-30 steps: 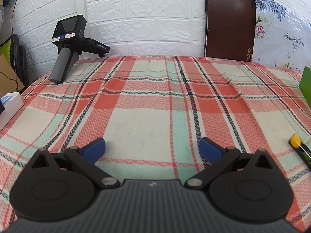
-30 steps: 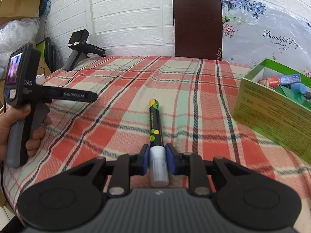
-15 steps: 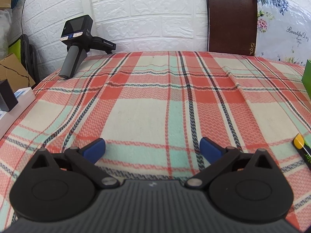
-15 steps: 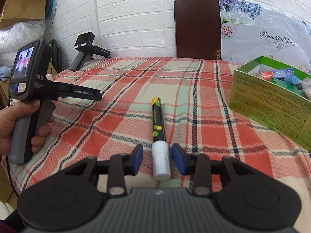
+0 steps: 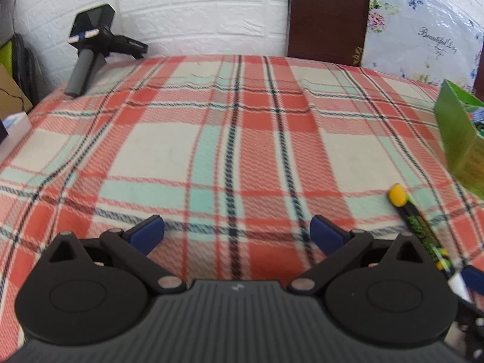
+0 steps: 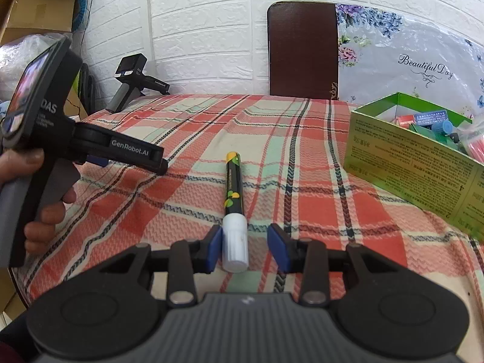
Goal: Organize objects
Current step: 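Lift the marker with the right gripper while the left gripper grasps its yellow cap, then lower the marker into the green box and open both grippers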
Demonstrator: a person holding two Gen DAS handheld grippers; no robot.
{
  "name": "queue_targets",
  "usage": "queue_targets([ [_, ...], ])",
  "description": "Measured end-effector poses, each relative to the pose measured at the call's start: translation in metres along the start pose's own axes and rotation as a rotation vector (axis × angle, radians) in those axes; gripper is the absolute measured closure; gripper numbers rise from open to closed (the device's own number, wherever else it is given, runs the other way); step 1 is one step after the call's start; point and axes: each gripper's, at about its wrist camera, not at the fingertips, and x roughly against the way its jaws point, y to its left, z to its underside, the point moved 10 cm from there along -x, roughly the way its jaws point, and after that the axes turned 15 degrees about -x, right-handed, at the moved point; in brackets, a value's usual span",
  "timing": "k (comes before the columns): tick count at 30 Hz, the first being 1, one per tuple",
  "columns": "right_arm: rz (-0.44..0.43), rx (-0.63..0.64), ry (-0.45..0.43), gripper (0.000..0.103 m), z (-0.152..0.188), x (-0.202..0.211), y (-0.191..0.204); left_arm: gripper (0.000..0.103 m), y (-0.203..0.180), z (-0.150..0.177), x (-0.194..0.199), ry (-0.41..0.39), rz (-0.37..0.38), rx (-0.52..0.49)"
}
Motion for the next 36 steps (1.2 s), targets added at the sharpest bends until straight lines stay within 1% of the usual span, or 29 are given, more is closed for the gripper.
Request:
queue_targets([
  [1, -0.001, 0.006, -0.001, 0.068, 0.000, 0.000, 0.000, 0.001, -0.004, 0.000, 0.003, 0.005, 0.035, 0.016],
  [2, -0.001, 0.011, -0.003, 0.068, 0.001, 0.000, 0.000, 0.005, -0.009, -0.002, 0.007, 0.004, 0.072, 0.036],
  [4, -0.003, 0.018, -0.005, 0.068, 0.001, 0.000, 0.000, 0.006, -0.023, -0.006, 0.014, 0.005, 0.147, 0.062],
  [8, -0.009, 0.033, -0.008, 0.068, 0.001, -0.001, 0.001, 0.010, -0.053, -0.018, 0.023, 0.007, 0.249, 0.057],
  [10, -0.017, 0.040, -0.007, 0.070, 0.001, -0.001, 0.002, 0.016, -0.069, -0.021, 0.022, 0.035, 0.302, 0.054],
  [12, -0.031, 0.051, -0.005, 0.083, 0.002, -0.001, 0.004, 0.029, -0.086, -0.020, 0.018, 0.077, 0.355, 0.048],
  [13, -0.034, 0.054, -0.006, 0.083, 0.002, -0.001, 0.004, 0.030, -0.092, -0.019, 0.016, 0.082, 0.359, 0.037],
  [14, -0.042, 0.051, -0.003, 0.083, 0.002, -0.001, 0.004, 0.033, -0.096, -0.021, 0.016, 0.069, 0.341, 0.019],
  [15, -0.052, 0.041, 0.000, 0.083, 0.001, 0.000, 0.004, 0.043, -0.101, -0.023, 0.016, 0.053, 0.344, 0.000],
  [16, -0.063, 0.027, 0.002, 0.083, 0.001, 0.000, 0.003, 0.052, -0.107, -0.025, 0.016, 0.044, 0.367, -0.011],
  [17, -0.078, 0.013, 0.002, 0.083, 0.000, 0.001, 0.003, 0.070, -0.113, -0.026, 0.017, 0.042, 0.391, -0.011],
  [18, -0.090, 0.000, -0.001, 0.083, -0.001, 0.003, 0.003, 0.074, -0.118, -0.028, 0.017, 0.047, 0.414, -0.010],
  [20, -0.083, -0.010, -0.024, 0.083, -0.004, 0.006, 0.002, 0.074, -0.124, -0.033, 0.018, 0.038, 0.399, -0.030],
  [22, -0.085, -0.042, -0.052, 0.083, -0.013, 0.011, -0.003, 0.074, -0.128, -0.046, 0.026, 0.005, 0.406, -0.049],
  [24, -0.082, -0.061, -0.108, 0.083, -0.028, 0.020, -0.009, 0.074, -0.133, -0.067, 0.039, -0.044, 0.424, -0.066],
  [27, -0.049, -0.070, -0.207, 0.083, -0.059, 0.033, -0.021, 0.075, -0.150, -0.106, 0.054, -0.122, 0.444, -0.108],
  [32, 0.041, -0.122, -0.328, 0.083, -0.109, 0.038, -0.061, 0.077, -0.193, -0.168, 0.058, -0.224, 0.475, -0.201],
  [34, 0.073, -0.161, -0.350, 0.083, -0.124, 0.034, -0.081, 0.078, -0.213, -0.184, 0.050, -0.245, 0.491, -0.230],
  [36, 0.106, -0.206, -0.355, 0.083, -0.134, 0.027, -0.102, 0.080, -0.232, -0.193, 0.040, -0.248, 0.512, -0.256],
])
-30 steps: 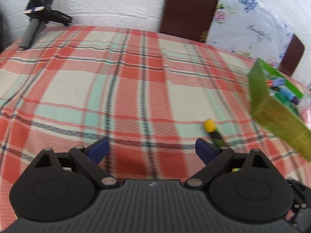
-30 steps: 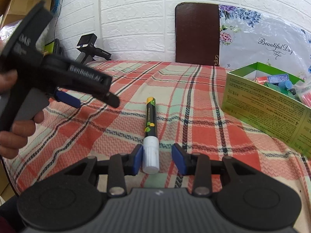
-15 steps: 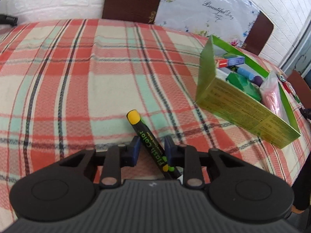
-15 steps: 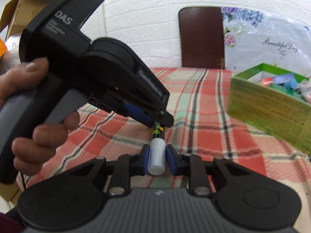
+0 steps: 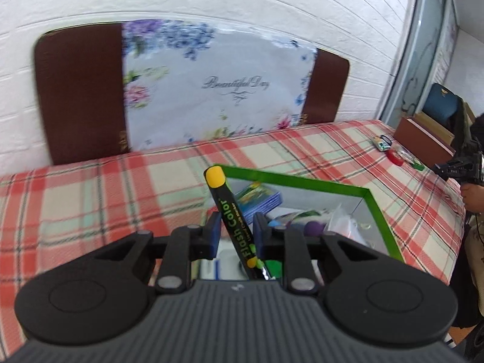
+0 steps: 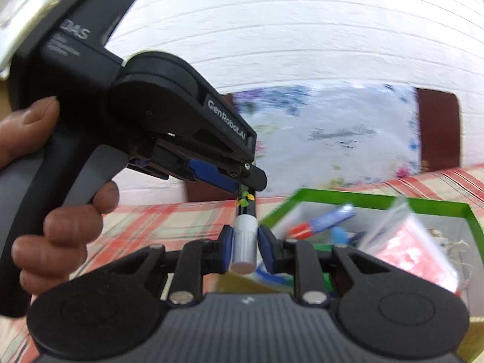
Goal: Organize objects
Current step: 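Lower the marker into the green box and open both grippers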
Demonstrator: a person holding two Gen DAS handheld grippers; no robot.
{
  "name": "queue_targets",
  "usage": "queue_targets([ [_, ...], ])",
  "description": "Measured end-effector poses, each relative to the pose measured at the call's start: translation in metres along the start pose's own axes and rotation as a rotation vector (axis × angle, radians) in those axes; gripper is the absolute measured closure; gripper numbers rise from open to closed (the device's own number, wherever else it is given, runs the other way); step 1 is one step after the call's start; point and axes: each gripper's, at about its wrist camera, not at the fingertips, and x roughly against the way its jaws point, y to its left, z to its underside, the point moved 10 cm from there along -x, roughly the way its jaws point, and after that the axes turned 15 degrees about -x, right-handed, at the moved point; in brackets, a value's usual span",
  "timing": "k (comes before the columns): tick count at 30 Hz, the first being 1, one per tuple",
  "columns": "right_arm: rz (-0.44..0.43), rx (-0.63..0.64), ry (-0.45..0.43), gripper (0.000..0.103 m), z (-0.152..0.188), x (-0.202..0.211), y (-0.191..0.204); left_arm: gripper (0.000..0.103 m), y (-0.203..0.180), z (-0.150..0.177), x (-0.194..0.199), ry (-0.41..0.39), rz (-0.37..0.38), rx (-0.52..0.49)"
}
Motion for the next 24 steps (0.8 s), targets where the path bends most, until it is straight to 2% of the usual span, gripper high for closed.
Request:
queue_targets([
  [2, 0.030, -0.047, 0.009, 0.083, -0.004, -0.015, -0.016, 0.080, -0.005, -0.005, -0.019, 0.009, 0.010, -0.024],
  [4, 0.062, -0.067, 0.048, 0.078, -0.002, -0.031, -0.027, 0.076, -0.006, -0.006, -0.036, 0.027, -0.002, -0.053],
  [5, 0.072, -0.075, 0.079, 0.065, 0.002, -0.039, -0.031, 0.073, -0.004, -0.004, -0.044, 0.046, -0.029, -0.068],
  [6, 0.066, -0.095, 0.093, 0.060, 0.005, -0.041, -0.032, 0.072, -0.001, -0.001, -0.052, 0.075, -0.063, -0.086],
  [8, 0.065, -0.106, 0.074, 0.059, 0.008, -0.035, -0.033, 0.072, 0.005, 0.005, -0.056, 0.104, -0.074, -0.088],
  [10, 0.060, -0.077, 0.048, 0.057, 0.011, -0.027, -0.030, 0.070, 0.007, 0.008, -0.051, 0.096, -0.060, -0.073],
  [15, 0.070, -0.087, -0.003, 0.052, 0.013, -0.002, -0.027, 0.061, 0.003, 0.015, -0.028, 0.076, -0.092, -0.097],
  [19, 0.081, -0.076, -0.021, 0.052, 0.016, 0.018, -0.024, 0.059, -0.005, 0.028, -0.004, 0.072, -0.124, -0.139],
  [24, 0.119, -0.079, -0.015, 0.052, 0.019, 0.036, -0.033, 0.058, -0.009, 0.049, 0.021, 0.086, -0.134, -0.137],
])
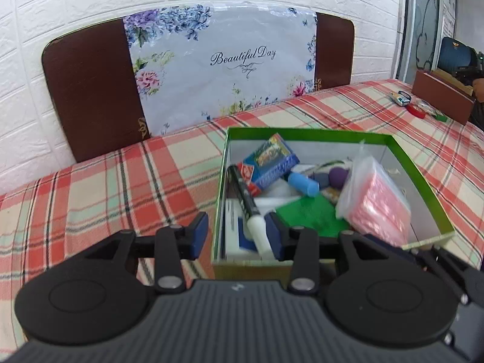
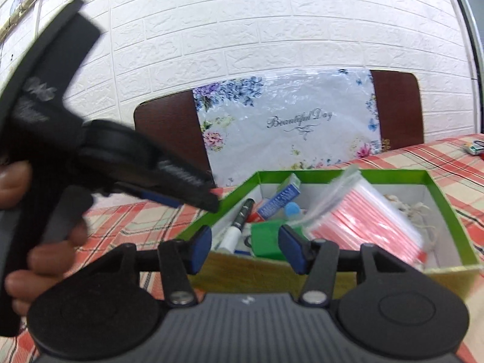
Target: Organize objects
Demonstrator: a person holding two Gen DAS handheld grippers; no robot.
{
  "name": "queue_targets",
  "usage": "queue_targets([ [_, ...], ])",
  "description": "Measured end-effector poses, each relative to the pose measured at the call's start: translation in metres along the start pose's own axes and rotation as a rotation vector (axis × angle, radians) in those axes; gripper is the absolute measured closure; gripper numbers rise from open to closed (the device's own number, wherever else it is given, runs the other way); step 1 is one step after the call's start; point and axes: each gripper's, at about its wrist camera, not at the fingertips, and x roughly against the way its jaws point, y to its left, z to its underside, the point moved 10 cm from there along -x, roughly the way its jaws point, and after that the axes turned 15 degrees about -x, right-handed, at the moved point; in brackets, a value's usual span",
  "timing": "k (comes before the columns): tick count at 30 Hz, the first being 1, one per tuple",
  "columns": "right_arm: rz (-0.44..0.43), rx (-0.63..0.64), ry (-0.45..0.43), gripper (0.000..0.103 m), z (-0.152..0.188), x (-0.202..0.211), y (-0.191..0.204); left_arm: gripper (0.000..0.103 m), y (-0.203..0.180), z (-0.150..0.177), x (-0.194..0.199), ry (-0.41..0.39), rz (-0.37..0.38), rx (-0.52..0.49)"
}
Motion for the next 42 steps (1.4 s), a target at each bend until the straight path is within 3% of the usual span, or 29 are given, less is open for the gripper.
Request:
queue_targets([
  [9, 0.050, -0.065, 0.103, 0.052, 0.022, 0.017, -0.019, 0.055, -0.003, 0.053, 0.021, 0.057, -0.030, 0.004],
  [16, 0.038, -0.038, 0.142, 0.052, 0.037, 0.028, -0.007, 0.053, 0.005, 0.085, 0.031, 0.092, -0.052, 0.057],
  [31, 0.008, -0.039, 0.203, 0.048, 0.055, 0.040, 0.021, 0.045, 0.033, 0.137, 0.047, 0.129, -0.105, 0.122],
  [37, 0.007, -0.026, 0.206, 0.046, 0.058, 0.040, 0.031, 0.035, 0.046, 0.144, 0.053, 0.127, -0.125, 0.154],
  [40, 0.014, -0.028, 0.200, 0.043, 0.055, 0.041, 0.032, 0.034, 0.047, 0.144, 0.054, 0.123, -0.121, 0.161],
  [42, 0.014, -0.044, 0.195, 0.031, 0.050, 0.043, 0.031, 0.027, 0.048, 0.144, 0.056, 0.121, -0.118, 0.167],
])
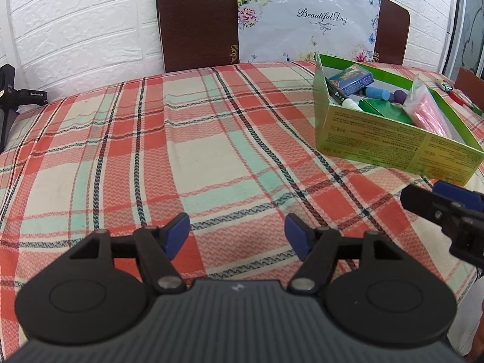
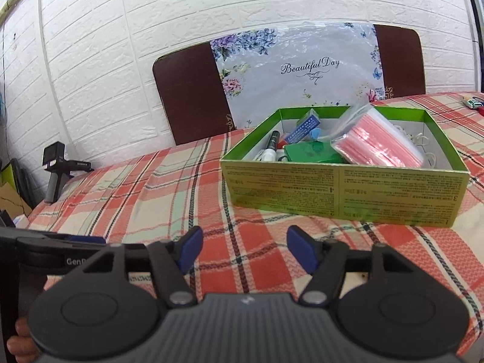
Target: Organize objects
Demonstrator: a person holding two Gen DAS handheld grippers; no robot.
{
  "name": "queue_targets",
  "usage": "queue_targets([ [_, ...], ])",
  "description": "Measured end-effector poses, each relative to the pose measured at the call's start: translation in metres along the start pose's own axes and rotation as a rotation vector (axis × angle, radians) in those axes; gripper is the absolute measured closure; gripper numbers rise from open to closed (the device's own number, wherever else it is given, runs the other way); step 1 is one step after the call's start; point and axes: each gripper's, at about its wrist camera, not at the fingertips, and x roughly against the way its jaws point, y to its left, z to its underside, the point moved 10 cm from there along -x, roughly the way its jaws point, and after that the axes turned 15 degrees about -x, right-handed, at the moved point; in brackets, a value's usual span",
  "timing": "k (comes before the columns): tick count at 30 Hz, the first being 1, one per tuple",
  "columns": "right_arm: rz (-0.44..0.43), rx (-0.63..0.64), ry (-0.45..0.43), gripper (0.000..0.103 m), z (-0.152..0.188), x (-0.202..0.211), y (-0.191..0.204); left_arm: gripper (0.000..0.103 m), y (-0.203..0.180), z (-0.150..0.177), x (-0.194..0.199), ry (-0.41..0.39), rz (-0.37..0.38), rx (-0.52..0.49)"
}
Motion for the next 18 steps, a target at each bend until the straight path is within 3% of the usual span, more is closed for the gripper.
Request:
queue_targets([
  [9, -0.004, -0.043, -0.014, 0.016, -0.013, 0.024, -0.001, 0.008, 0.001, -0.014, 0.021, -0.052, -0.006, -0.002],
  [14, -0.009, -0.077, -0.018, 0.015, -0.016, 0.035, -0.001, 0.000, -0.001, -0.019, 0.030, -0.071, -0.006, 0.001],
  [18, -0.008, -0.080, -0.027, 0.014, -0.017, 0.037, 0.000, 0.000, -0.002, -0.022, 0.034, -0.078, -0.012, -0.004],
])
